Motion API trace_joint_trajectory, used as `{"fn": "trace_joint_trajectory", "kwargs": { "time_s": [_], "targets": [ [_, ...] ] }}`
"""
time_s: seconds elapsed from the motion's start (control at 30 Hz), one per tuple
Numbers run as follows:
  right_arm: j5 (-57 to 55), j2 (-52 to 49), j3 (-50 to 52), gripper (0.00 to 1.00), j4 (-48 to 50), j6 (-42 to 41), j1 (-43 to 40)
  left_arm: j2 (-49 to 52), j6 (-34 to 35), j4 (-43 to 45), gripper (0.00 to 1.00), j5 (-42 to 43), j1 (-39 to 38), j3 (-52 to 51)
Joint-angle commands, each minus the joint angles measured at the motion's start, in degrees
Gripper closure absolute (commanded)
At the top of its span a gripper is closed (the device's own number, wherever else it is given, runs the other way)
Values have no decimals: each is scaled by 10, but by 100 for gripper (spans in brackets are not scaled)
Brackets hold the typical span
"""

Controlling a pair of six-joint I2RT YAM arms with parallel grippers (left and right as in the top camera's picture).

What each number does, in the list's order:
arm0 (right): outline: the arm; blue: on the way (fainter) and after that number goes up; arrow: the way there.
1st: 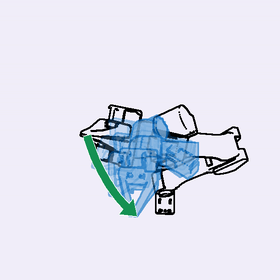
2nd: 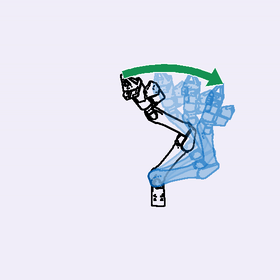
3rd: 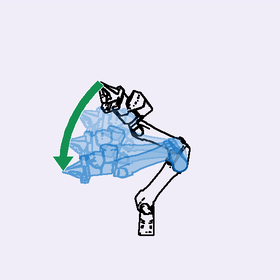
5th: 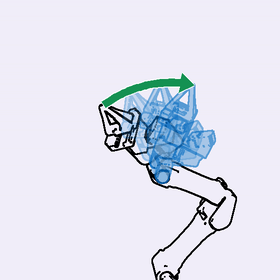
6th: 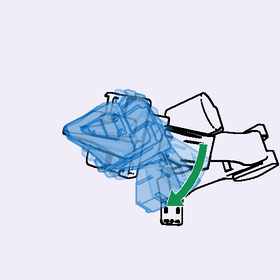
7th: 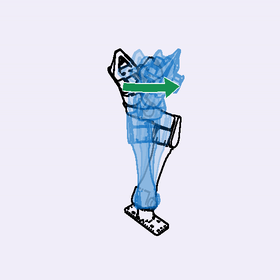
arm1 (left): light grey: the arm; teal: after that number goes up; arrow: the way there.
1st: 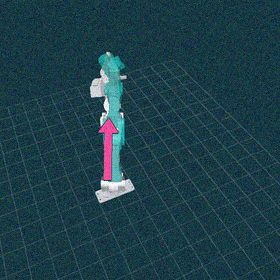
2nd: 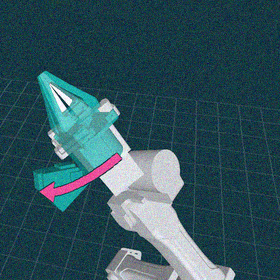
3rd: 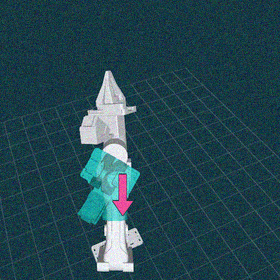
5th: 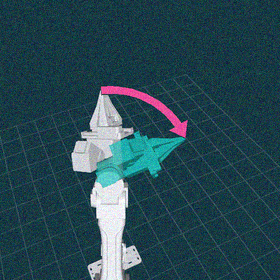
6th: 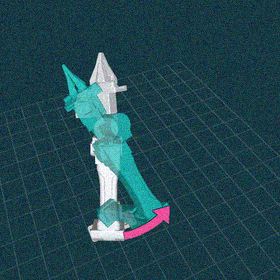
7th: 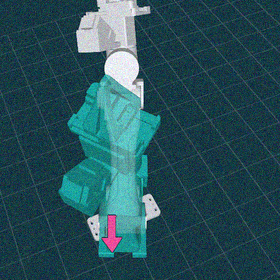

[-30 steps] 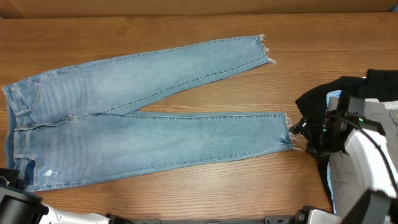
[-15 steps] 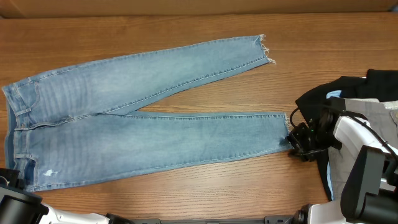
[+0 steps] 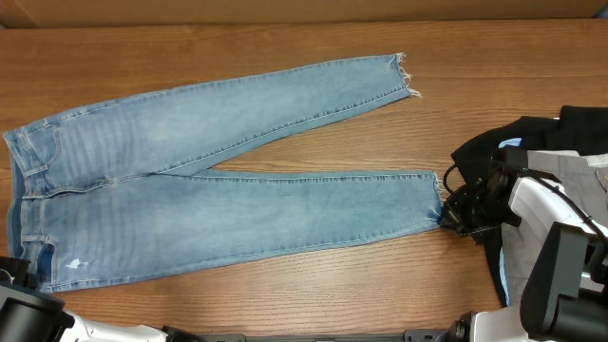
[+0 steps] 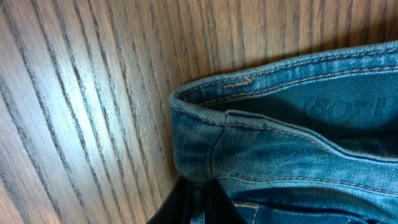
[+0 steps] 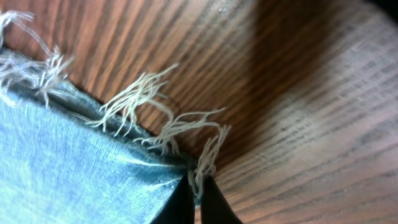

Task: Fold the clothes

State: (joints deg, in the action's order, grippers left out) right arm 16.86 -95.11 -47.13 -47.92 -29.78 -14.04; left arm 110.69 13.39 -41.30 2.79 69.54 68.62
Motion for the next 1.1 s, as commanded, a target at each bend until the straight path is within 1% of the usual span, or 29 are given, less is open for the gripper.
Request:
{"fn": "trace_joint_trajectory", "kwargs": {
  "time_s": [0.0, 0.13, 0.33, 0.5, 0.57, 0.67, 0.83, 0.93, 1.03, 1.07],
  "targets": [
    [-51, -12, 2, 96, 10, 2, 2, 35, -7, 9, 91, 19, -1, -10],
    [-51, -7, -16, 96, -5, 2, 0, 35, -7, 6, 93, 39, -1, -10],
    [-50, 44, -85, 96, -75, 1, -30, 35, -7, -29, 96, 43, -1, -9],
    [-51, 87, -175, 96, -153, 2, -80, 32, 12, -73, 96, 43, 5, -9],
    [-58, 104, -233, 96, -202, 2, -103, 23, 17, -97, 96, 44, 14, -9],
    [-73, 115, -290, 96, -236, 24, -111, 8, 14, -115, 96, 43, 23, -9],
    [-87, 120, -349, 96, -266, 39, -111, -29, 12, -119, 96, 57, 28, -9],
    [-87, 120, -358, 96, -269, 39, -111, -60, -10, -114, 96, 101, 24, -9],
    [-87, 120, -359, 96, -269, 39, -111, -107, -9, -120, 96, 104, 19, -9],
    [-87, 120, -360, 96, -269, 39, -111, -137, 2, -128, 96, 104, 18, -9]
  ]
}}
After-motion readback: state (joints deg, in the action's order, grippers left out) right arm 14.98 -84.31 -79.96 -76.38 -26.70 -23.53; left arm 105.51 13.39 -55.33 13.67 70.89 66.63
